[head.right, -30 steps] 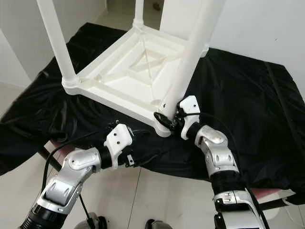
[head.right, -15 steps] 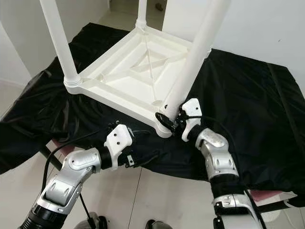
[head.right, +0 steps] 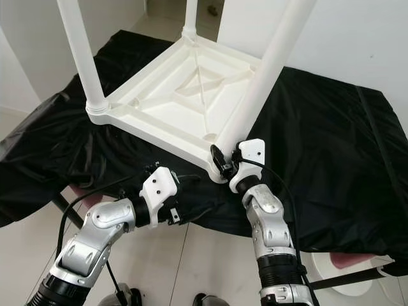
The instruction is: Building children table
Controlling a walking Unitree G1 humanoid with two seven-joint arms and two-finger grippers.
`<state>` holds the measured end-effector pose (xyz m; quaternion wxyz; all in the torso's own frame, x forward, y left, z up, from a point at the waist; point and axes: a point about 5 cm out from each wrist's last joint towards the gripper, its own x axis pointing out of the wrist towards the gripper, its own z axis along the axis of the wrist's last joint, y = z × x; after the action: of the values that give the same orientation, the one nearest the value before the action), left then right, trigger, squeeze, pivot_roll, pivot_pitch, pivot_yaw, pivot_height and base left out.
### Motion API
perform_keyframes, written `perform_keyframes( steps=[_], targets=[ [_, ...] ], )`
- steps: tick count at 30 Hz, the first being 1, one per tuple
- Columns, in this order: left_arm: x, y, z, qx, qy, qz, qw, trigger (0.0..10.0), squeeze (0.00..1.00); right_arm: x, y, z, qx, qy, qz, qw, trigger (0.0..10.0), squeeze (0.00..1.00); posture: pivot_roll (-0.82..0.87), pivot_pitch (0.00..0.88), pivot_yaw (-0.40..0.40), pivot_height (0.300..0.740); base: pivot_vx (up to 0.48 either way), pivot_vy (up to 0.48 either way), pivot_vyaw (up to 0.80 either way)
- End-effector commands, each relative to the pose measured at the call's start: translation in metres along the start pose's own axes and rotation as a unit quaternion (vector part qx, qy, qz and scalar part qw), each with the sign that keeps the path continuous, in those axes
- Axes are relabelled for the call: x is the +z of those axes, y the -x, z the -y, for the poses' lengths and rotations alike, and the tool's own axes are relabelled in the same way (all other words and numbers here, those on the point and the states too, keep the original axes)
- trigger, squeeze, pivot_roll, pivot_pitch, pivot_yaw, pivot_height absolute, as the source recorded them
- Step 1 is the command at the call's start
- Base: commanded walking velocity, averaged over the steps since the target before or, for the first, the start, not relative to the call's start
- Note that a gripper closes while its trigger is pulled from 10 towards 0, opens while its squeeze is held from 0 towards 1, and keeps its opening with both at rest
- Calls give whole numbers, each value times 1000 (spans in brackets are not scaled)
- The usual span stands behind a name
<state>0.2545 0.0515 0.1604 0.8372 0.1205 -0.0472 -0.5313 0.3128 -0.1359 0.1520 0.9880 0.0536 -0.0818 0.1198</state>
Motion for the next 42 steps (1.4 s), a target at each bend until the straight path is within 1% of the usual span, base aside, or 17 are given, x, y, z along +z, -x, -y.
perform_keyframes(
  steps=[1,3,8,9,16,18,19,21,22,23,27,28,29,30,34,36,42],
  targets=[
    [-3,0,-5,40,3,-4,999,10000,0,-12,6,7,-71,-24,-26,997,0,0,105,119,-111,740,0,0,0],
    [-3,2,-9,49,-1,-5,999,10000,0,-15,9,5,-120,-31,-31,992,0,0,110,115,-115,740,0,0,0],
    [-3,3,-9,49,-2,-5,999,10000,0,-16,9,5,-138,-38,-33,989,0,0,112,111,-113,740,0,0,0],
    [-3,3,-6,45,-1,-5,999,10000,0,-13,9,8,-126,-24,-33,991,10000,0,110,109,-113,740,0,0,0],
    [-4,1,-3,42,0,-5,999,10000,0,-7,11,13,-114,-5,-30,993,10000,0,110,106,-116,740,0,0,0],
    [-3,1,-3,42,1,-3,999,10000,0,-5,11,11,-90,-2,-29,996,10000,0,110,106,-117,740,0,0,0],
    [-3,0,-3,43,2,-2,999,10000,0,-4,10,9,-63,-6,-27,998,10000,1000,109,108,-119,740,0,0,0],
    [-3,0,-3,43,2,-2,999,10000,0,-4,10,9,-63,-6,-27,998,10000,1000,109,108,-119,740,0,0,0],
    [-3,0,-2,43,1,-2,999,10000,0,-1,10,11,-20,-3,-23,1000,10000,1000,110,109,-121,740,0,0,0],
    [-3,0,-2,43,1,-2,999,10000,0,-1,10,11,-20,-3,-23,1000,10000,1000,110,109,-121,740,0,0,0],
    [-3,-1,-1,44,2,-2,999,10000,0,2,11,18,40,10,-27,999,10000,1000,109,109,-121,740,0,0,0],
    [-3,-1,-1,45,3,-1,999,10000,0,2,12,20,76,19,-37,996,10000,1000,109,109,-121,740,0,0,0],
    [-3,-1,-1,45,3,-1,999,10000,0,2,12,20,76,19,-37,996,10000,1000,109,109,-121,740,0,0,0],
    [-3,-1,-1,44,3,-1,999,10000,0,1,14,25,129,44,-55,989,10000,0,110,109,-121,740,0,0,0],
    [-3,-1,-2,44,3,-1,999,10000,0,0,15,30,163,68,-68,982,10000,0,110,110,-120,740,0,0,0],
    [-3,0,-3,47,2,-2,999,10000,0,-1,15,34,204,90,-76,972,10000,0,110,112,-119,740,0,0,0],
    [-2,1,-4,48,2,-2,999,10000,0,-3,9,39,244,98,-86,961,10000,0,115,118,-115,740,0,0,0]
  ],
)
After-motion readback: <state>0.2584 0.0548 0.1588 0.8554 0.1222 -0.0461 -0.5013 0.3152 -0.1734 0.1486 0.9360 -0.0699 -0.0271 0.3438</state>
